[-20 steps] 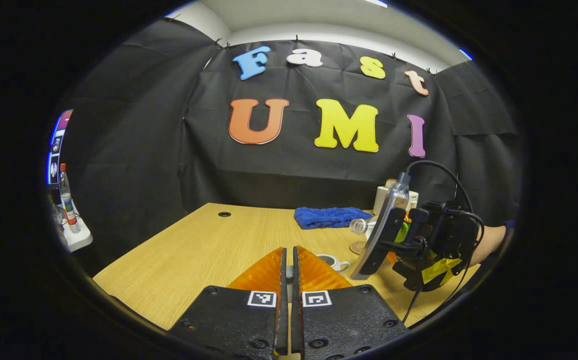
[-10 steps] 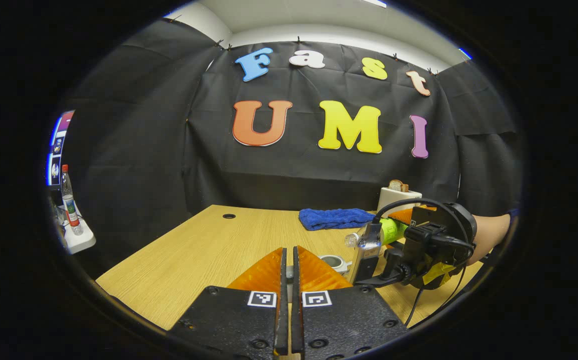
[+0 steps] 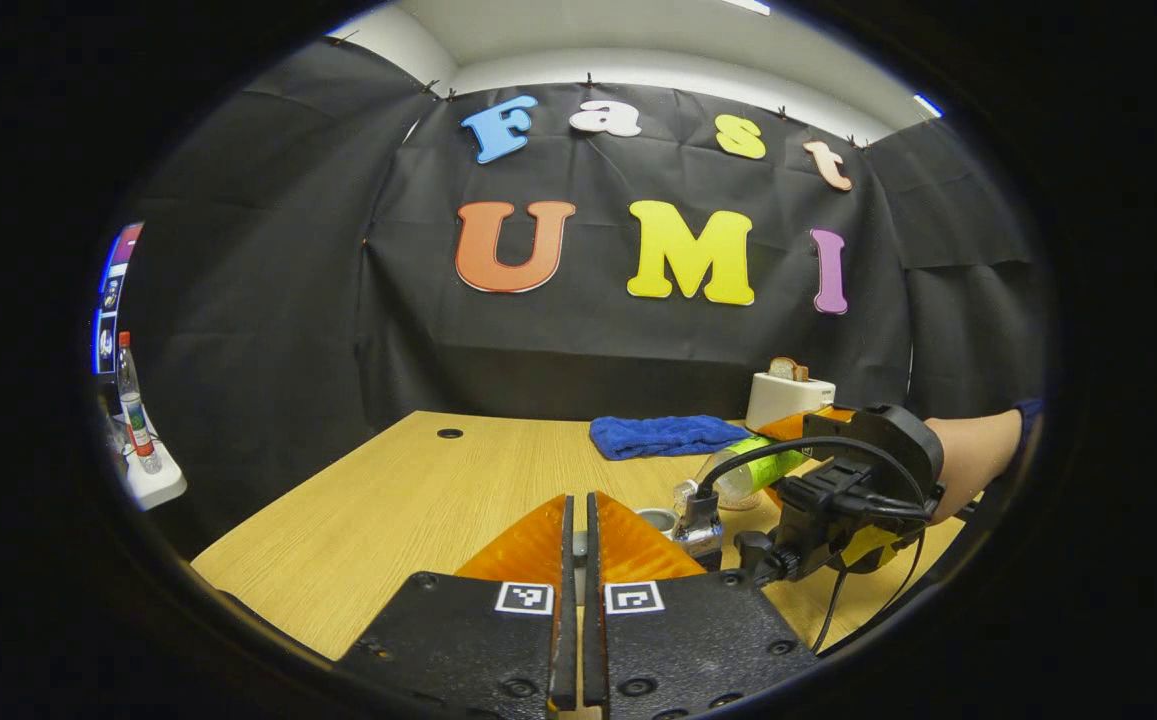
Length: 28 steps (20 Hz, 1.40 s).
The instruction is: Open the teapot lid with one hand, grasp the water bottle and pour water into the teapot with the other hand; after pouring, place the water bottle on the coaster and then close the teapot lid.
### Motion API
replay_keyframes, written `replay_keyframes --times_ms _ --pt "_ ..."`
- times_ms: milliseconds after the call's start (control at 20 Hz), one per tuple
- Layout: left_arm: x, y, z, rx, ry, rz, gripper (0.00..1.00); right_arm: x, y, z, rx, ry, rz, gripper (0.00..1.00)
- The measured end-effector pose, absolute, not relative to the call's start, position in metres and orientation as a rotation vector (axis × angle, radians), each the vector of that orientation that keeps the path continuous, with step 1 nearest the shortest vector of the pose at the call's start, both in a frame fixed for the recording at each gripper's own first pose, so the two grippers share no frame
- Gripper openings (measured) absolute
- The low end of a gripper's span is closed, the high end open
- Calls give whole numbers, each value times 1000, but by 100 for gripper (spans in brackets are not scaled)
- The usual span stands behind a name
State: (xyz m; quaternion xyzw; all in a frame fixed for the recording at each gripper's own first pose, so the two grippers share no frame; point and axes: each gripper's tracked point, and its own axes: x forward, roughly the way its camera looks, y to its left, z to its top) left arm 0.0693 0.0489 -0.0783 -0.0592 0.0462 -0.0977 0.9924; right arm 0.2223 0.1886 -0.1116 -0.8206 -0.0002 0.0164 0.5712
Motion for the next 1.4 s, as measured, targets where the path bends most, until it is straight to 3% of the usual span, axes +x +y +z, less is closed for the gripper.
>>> replay_keyframes --times_ms 1400 --pt "66 53 -87 -97 109 -242 5 218 224 -66 -2286 -174 -60 72"
